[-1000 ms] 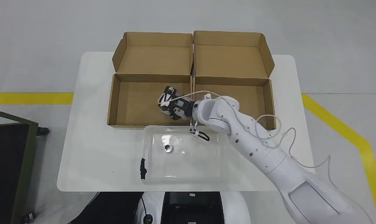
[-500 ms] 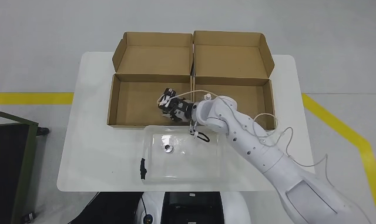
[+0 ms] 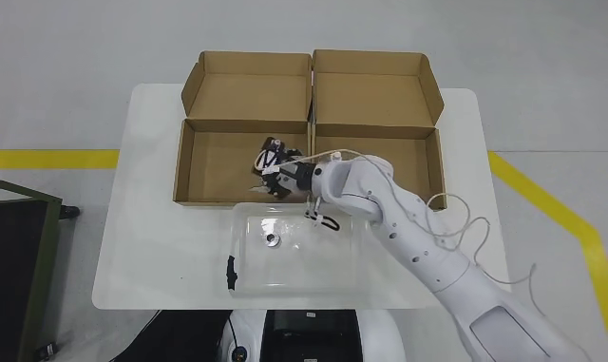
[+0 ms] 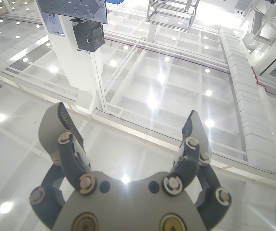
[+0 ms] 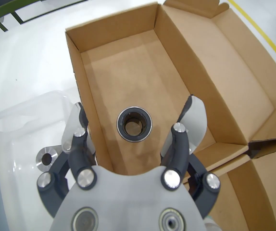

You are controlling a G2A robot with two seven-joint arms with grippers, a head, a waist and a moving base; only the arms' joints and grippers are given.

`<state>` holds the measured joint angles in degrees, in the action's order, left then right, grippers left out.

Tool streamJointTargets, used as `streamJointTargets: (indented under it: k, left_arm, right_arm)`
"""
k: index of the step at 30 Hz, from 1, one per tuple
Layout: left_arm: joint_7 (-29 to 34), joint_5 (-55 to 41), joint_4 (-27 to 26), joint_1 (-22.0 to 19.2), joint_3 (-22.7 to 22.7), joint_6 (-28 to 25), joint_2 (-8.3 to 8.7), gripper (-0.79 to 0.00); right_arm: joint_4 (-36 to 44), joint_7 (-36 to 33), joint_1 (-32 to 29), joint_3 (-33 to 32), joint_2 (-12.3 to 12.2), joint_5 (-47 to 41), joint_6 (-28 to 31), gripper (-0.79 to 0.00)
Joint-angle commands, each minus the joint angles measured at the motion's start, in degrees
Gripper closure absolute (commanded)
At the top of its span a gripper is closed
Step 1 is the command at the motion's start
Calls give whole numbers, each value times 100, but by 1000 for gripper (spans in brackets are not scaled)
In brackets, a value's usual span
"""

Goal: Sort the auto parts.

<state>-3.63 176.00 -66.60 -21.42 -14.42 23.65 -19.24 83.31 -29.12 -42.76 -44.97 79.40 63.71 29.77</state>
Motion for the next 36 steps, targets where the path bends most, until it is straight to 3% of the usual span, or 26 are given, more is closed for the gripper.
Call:
streamJointTargets:
  k: [1,8,14,30,36]
  left_arm:
    - [0,0,0,0,0,0,0,-785]
    - [0,0,0,0,0,0,0,-785]
    - [0,0,0,0,0,0,0,-785]
    - [0,0,0,0,0,0,0,-785]
    - [0,0,0,0,0,0,0,-785]
  right_arm:
    - [291,31,-93,-66,-33,25,135,-736]
    - [1120,24,-525,-203,-148,212,530,-785]
    - [1496,140,-988,-241,-240,445,745,-782]
    - [1906,272,-1810,-263,-499,1423,1693,-785]
    - [1689,302,-1874,-261,-531,1508,1695,-723]
